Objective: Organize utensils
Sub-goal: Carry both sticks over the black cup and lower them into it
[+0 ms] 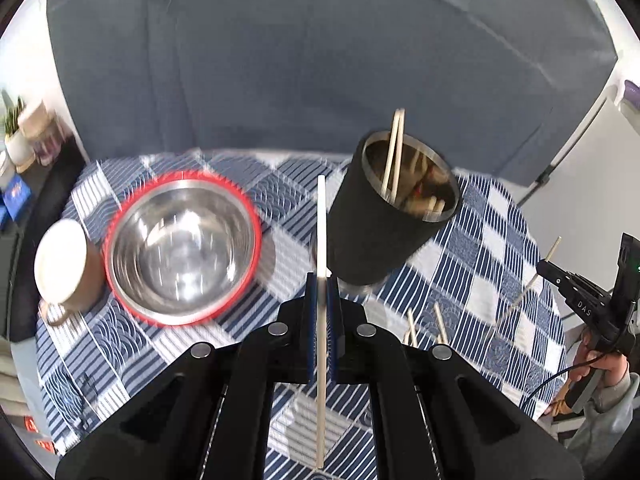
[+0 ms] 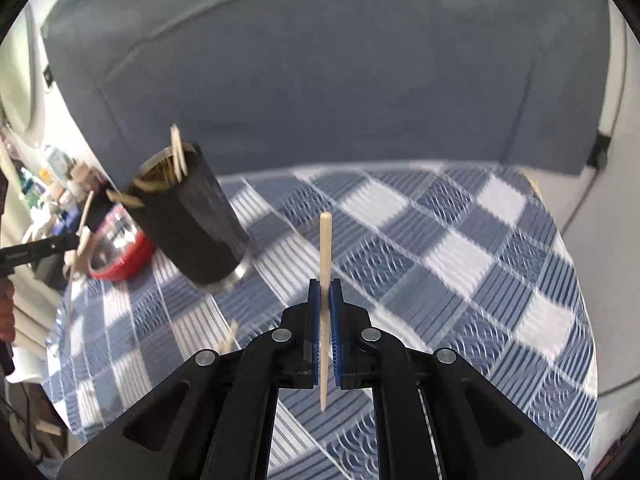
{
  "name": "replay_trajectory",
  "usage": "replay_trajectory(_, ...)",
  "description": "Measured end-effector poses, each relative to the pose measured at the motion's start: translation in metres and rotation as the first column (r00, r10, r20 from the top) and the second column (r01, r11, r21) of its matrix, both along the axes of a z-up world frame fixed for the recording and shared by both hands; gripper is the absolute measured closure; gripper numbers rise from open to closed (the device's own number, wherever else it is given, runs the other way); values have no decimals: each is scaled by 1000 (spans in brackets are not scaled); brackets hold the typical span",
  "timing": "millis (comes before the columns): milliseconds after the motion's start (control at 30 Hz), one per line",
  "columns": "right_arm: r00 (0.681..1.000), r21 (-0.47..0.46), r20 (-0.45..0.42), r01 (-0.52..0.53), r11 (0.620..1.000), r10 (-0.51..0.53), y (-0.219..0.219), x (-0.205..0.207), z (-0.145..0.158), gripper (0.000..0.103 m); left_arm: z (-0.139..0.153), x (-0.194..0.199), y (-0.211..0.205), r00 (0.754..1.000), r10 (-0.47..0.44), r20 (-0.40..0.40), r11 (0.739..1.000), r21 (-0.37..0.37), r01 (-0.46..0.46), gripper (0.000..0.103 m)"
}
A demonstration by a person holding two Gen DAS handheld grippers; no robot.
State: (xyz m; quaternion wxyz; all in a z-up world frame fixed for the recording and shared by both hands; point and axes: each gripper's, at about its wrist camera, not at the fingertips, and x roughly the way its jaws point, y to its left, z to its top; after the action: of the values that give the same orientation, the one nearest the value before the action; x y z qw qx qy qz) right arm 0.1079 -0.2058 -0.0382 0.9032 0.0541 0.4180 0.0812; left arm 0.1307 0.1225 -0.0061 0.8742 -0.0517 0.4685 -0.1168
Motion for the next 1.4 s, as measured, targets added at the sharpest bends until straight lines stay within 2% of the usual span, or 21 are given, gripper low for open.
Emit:
replay_trajectory(300, 985, 9, 157, -80, 997, 77, 34, 38, 68, 98, 58, 25, -24, 992, -31, 126, 999, 25, 28, 98)
replay_trajectory(467, 966, -8, 225, -129, 992, 127, 53, 57, 106, 98, 84, 44, -33, 983, -38, 178, 999, 7, 37, 98)
replay_trajectory(567, 953, -20, 261, -155, 988, 155, 65, 65, 127, 98, 95, 54, -37, 982, -33, 188, 999, -23, 38, 98)
replay_trajectory(767, 920, -43, 326, -217, 975, 219, 91, 75, 162, 98, 108, 78, -45, 972, -29, 232, 999, -27, 36, 98)
replay_trajectory(867, 916, -51, 317, -243, 969, 246, 102, 84, 163, 98, 114, 84, -52, 953, -32, 302, 999, -24, 41, 98)
replay_trajectory(967, 920, -66, 285, -261, 963, 269, 112, 93, 156, 98, 111, 88, -58, 944, -35, 328, 999, -28, 46, 98)
replay_trajectory(1200, 927, -69, 215, -299, 952, 307, 125, 108, 127, 98, 83, 114, -66, 949, -39, 312, 998, -36, 53, 98)
replay_trajectory(1400, 938, -67, 147, -309, 949, 315, 129, 115, 100, 98, 57, 121, -67, 943, -34, 332, 998, -46, 52, 98)
